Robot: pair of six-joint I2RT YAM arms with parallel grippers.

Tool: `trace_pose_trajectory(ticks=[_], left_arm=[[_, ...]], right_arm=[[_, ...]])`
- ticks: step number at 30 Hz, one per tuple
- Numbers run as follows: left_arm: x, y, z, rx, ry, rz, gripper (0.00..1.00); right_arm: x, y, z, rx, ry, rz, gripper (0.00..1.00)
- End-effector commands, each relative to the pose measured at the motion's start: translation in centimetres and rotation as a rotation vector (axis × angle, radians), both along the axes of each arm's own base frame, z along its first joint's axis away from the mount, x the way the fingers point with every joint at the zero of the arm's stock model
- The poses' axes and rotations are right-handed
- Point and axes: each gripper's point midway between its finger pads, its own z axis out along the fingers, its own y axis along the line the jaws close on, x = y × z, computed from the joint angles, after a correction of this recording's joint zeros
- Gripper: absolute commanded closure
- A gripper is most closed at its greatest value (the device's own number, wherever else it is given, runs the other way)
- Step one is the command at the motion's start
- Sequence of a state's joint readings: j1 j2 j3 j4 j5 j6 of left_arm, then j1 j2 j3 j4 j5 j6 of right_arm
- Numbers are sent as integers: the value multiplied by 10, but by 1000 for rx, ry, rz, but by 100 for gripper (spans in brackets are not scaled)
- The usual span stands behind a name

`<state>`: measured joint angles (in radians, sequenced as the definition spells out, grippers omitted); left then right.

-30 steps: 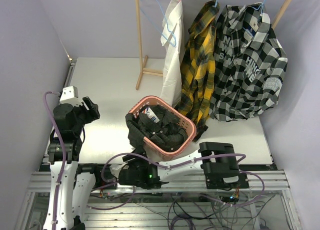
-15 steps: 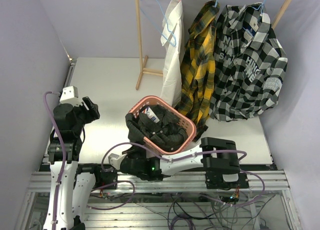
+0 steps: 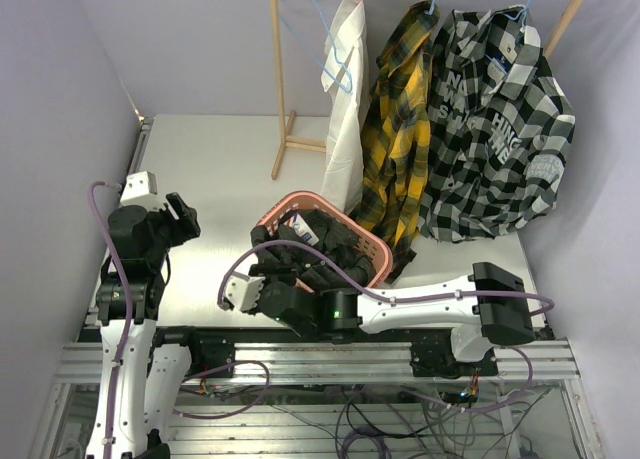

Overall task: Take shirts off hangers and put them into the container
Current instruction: Place the shirt in the bin.

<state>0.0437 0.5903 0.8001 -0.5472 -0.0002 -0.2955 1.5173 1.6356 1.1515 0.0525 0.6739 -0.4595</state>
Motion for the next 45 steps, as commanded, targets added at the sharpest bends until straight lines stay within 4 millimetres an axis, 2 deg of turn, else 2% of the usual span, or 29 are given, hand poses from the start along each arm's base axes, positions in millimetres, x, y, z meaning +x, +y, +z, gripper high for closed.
trace_pose_trajectory(ticks=[1,2,4,7,8,10,19,27,35,42,43,45], left_arm=[[1,2,0,0,-8,13,25],[1,1,0,-2,-7,11,25],[2,0,0,-2,-6,6,25],[2,0,-1,-4,-4,1,25],[2,-1,-1,-4,-4,1,25],[2,-1,-2,-5,-3,-2,25],[2,-1,-3,-5,-2,-3,25],[3,-3,-4,-9,0,-16,25],[4,-4,-5,-11,4,-16,26],[5,-4,-7,-13,9,-20,26],[5,-4,-7,-12,11,-20,26],[5,-5,-8,-15,12,-22,26]], right_arm=[[-17,-10,-43,-137,113,32,54],[-21,-13,-52,-165,122,37,53],[-27,-18,-66,-214,130,43,44],[-34,-19,-80,-257,131,46,41],[-35,-19,-83,-263,126,47,17],[-36,-14,-89,-273,117,56,12],[-27,8,-117,-324,15,78,11],[-13,11,-129,-365,-96,49,12],[3,13,-138,-370,-131,29,14],[16,12,-134,-366,-160,-4,26],[17,11,-143,-390,-161,-3,29],[19,10,-147,-407,-164,-8,33]])
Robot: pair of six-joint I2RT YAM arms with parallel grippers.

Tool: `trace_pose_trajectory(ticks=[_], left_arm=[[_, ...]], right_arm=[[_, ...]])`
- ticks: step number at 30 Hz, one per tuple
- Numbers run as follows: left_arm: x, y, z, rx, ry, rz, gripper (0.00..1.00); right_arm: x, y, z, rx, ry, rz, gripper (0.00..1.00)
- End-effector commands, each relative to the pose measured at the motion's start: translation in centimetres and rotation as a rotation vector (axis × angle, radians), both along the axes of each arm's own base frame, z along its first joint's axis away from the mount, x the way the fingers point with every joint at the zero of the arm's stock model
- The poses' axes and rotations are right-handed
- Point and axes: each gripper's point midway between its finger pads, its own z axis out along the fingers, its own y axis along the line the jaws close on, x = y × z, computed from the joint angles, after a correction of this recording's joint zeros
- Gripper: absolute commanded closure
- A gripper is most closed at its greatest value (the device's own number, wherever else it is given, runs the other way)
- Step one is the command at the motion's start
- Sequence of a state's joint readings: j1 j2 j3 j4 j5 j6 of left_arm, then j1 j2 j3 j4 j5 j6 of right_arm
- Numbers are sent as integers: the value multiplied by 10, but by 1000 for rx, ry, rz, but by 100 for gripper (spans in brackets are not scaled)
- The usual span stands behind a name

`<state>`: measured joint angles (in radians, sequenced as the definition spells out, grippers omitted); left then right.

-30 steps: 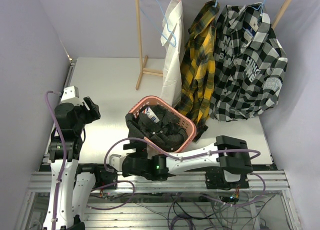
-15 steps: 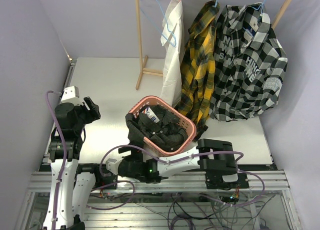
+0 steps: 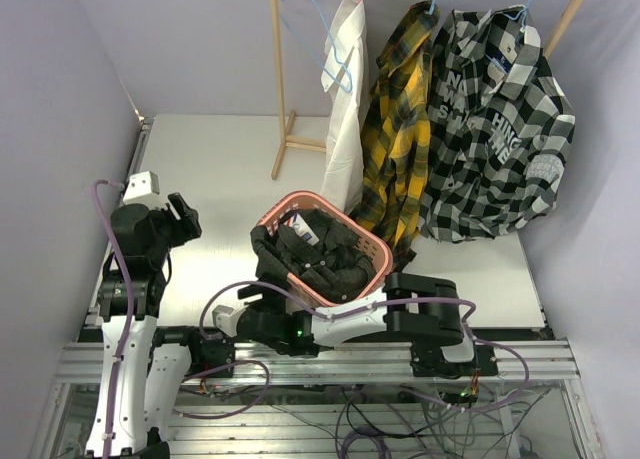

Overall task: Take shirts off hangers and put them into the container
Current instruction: Place the shirt in the bin.

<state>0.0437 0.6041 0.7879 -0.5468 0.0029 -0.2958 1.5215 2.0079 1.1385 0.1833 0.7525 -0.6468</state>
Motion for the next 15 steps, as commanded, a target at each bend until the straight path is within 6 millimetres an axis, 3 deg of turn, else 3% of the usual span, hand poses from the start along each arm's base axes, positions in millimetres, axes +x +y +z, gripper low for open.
trace_pose_trajectory(ticks=[1,6,15], left_arm=[[4,-4,0,-12,-13,-18,26],[3,-4,1,-11,-14,-16,26],[3,-4,1,-11,-14,-15,26]], right_arm=[[6,0,-11,-24,-28,-18,34],[8,0,-12,-31,-40,-21,45],[13,0,-4,-17,-69,-43,87]])
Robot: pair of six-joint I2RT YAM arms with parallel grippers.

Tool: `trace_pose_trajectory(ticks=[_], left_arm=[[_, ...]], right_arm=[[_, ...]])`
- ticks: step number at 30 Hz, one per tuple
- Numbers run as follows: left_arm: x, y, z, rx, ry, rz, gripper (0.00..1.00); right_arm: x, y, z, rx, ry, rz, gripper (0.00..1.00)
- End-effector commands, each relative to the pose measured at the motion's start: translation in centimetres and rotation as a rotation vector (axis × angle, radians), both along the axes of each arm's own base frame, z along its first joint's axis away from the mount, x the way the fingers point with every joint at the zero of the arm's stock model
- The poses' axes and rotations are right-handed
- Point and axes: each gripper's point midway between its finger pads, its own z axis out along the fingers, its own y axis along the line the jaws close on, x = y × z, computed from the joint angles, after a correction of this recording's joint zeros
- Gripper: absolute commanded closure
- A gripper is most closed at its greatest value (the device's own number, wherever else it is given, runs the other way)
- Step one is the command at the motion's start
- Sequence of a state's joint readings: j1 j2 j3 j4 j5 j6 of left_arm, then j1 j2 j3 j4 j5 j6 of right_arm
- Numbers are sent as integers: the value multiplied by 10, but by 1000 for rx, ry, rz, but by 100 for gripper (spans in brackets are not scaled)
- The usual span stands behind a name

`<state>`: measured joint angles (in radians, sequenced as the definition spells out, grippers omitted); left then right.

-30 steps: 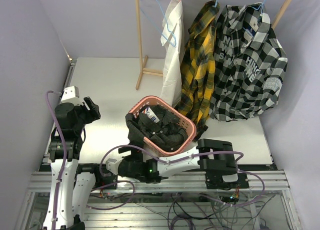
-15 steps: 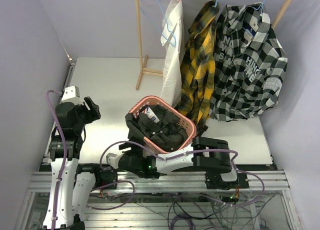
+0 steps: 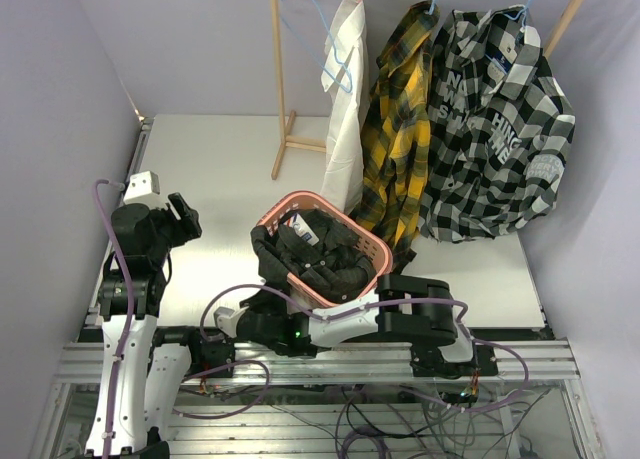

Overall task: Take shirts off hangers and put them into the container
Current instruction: Place the shirt in the bin.

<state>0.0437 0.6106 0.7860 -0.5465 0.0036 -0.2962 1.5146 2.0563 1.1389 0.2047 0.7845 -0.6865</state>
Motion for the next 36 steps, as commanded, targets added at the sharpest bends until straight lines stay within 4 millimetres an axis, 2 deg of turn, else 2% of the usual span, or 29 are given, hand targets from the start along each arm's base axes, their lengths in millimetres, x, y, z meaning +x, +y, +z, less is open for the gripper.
trace_pose_trajectory(ticks=[1,2,6,10,12,13,14,16,17,20,21,24,28,36], left_arm=[[2,-3,3,-10,-23,-13,26],[2,-3,3,-11,-23,-13,26],[2,-2,3,-9,-22,-7,26],[1,0,4,-7,-24,9,24],[0,1,5,-6,-26,16,23],[0,2,5,-6,-25,18,23],[0,2,6,-5,-28,19,23],[0,1,6,-6,-29,17,23],[0,1,6,-7,-29,15,23],[0,1,5,-7,-27,14,23],[0,1,5,-8,-27,13,23],[0,1,5,-9,-29,14,23],[0,1,6,-9,-30,13,23],[-1,1,7,-8,-38,12,24]], right_arm=[[6,4,13,43,-37,-30,96],[7,4,17,50,-46,-37,100],[8,2,30,91,-49,-62,100],[3,-1,62,241,34,-114,100],[-7,-4,75,338,136,-125,91],[-13,-6,83,402,191,-129,84],[-19,-9,90,460,240,-127,71],[-32,-15,105,598,353,-110,58],[-39,-22,106,649,403,-97,51],[-52,-37,121,798,506,-48,39],[-57,-43,121,822,537,-32,38],[-69,-43,118,822,600,8,36],[-66,-39,114,792,586,-25,37],[-45,-25,161,832,456,-54,37]])
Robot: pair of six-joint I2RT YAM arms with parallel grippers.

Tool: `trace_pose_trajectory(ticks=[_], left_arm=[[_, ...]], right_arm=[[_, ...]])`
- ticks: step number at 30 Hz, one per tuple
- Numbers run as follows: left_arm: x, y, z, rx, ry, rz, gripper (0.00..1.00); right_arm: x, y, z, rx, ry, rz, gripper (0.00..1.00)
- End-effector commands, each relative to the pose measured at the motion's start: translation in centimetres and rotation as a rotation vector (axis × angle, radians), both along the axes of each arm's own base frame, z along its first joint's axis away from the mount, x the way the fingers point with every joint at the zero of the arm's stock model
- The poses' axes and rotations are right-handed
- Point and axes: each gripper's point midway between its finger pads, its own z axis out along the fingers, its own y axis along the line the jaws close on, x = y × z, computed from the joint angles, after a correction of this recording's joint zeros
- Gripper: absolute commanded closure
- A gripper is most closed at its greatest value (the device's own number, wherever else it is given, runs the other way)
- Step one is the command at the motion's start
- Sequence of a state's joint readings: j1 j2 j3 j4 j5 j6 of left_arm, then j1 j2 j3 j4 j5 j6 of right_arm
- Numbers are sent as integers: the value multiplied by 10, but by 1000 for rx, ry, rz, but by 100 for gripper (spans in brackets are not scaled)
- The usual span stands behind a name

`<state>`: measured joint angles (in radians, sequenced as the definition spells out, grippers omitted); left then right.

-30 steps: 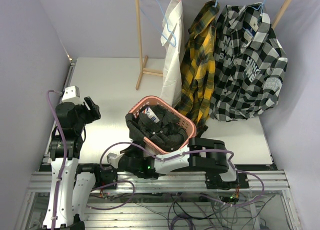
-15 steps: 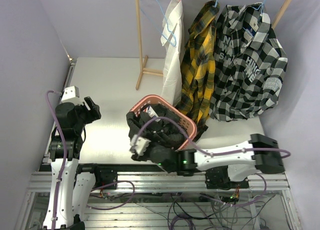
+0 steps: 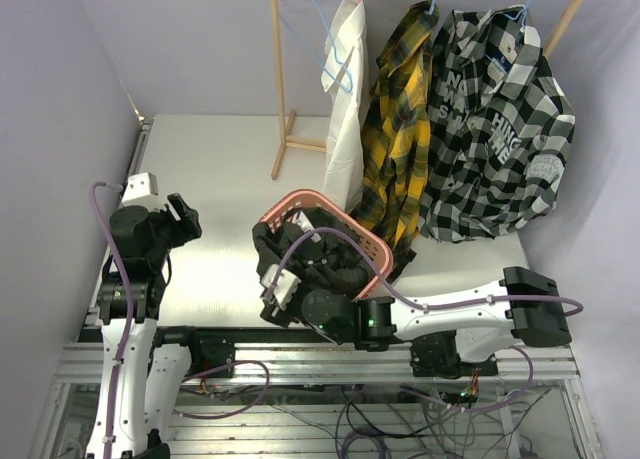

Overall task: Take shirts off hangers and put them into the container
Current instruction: Place the shirt in the bin.

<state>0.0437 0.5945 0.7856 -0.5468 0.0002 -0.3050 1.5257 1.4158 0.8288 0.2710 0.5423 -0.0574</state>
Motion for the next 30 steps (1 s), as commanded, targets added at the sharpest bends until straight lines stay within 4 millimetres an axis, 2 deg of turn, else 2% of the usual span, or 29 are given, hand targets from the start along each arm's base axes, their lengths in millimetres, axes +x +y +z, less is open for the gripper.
trace_pose_trajectory(ticks=[1,5,12,16,20,23,30], left_arm=[[0,0,4,-3,-25,6,24],[0,0,5,-2,-28,4,24],[0,-1,5,-4,-31,1,25],[0,0,4,-5,-28,4,25],[0,-1,4,-5,-28,2,25],[0,-2,4,-6,-28,-2,25],[0,-3,4,-8,-30,-8,26]], right_arm=[[15,14,34,13,-57,-62,38],[34,26,53,56,1,-67,41],[75,39,55,90,284,38,50],[79,49,54,68,355,78,50],[73,58,44,25,403,120,55],[72,59,39,10,424,114,57],[86,55,26,-24,435,16,65]])
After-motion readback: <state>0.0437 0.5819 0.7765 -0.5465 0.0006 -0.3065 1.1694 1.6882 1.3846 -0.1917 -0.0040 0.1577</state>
